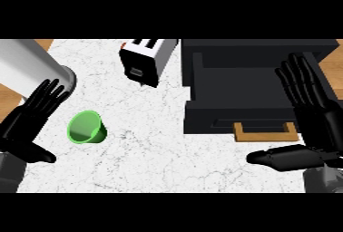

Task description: Pick up the cup, place it into the drawer and close the drawer

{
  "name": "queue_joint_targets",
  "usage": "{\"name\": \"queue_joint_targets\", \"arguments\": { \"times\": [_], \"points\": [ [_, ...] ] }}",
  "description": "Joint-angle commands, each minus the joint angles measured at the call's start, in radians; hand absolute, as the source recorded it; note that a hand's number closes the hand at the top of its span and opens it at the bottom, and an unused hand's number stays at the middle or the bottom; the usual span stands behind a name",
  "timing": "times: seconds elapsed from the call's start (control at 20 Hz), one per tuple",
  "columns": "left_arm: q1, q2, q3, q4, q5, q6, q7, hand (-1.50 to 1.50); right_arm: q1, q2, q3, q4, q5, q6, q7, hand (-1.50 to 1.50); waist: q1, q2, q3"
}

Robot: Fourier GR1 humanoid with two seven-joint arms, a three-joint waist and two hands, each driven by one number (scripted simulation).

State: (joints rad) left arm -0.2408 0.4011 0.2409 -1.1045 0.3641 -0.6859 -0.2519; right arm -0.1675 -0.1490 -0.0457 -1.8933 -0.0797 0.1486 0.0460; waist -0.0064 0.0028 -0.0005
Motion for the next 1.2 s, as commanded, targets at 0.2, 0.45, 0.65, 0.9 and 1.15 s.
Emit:
{"name": "queue_joint_targets", "arguments": {
  "times": [0.2, 0.45, 0.65, 0.9, 1.15],
  "points": [
    [-0.089, 0.010, -0.013, 0.340, -0.231, 0.026, -0.260, -1.50, -0.145, 0.001, -0.010, 0.084, 0.034, -0.036, 0.057, -1.50, -0.001, 0.003, -0.001],
    [-0.154, 0.018, -0.037, 0.564, -0.326, 0.034, -0.433, -1.50, -0.093, -0.031, -0.066, -0.003, -0.051, 0.013, 0.076, -1.50, -0.008, 0.001, -0.001],
    [-0.200, 0.040, -0.047, 0.727, -0.381, 0.058, -0.544, -1.50, -0.081, 0.010, 0.003, 0.045, 0.034, -0.014, 0.030, -1.50, -0.012, 0.005, -0.002],
    [-0.234, 0.049, -0.056, 0.811, -0.409, 0.089, -0.618, -1.50, -0.135, -0.022, -0.047, -0.019, -0.029, -0.014, 0.117, -1.50, -0.028, 0.009, -0.005],
    [-0.220, -0.006, -0.075, 0.841, -0.435, 0.150, -0.706, -1.50, -0.135, -0.011, -0.043, 0.007, -0.028, -0.013, 0.095, -1.50, -0.028, 0.012, -0.005]
  ]
}}
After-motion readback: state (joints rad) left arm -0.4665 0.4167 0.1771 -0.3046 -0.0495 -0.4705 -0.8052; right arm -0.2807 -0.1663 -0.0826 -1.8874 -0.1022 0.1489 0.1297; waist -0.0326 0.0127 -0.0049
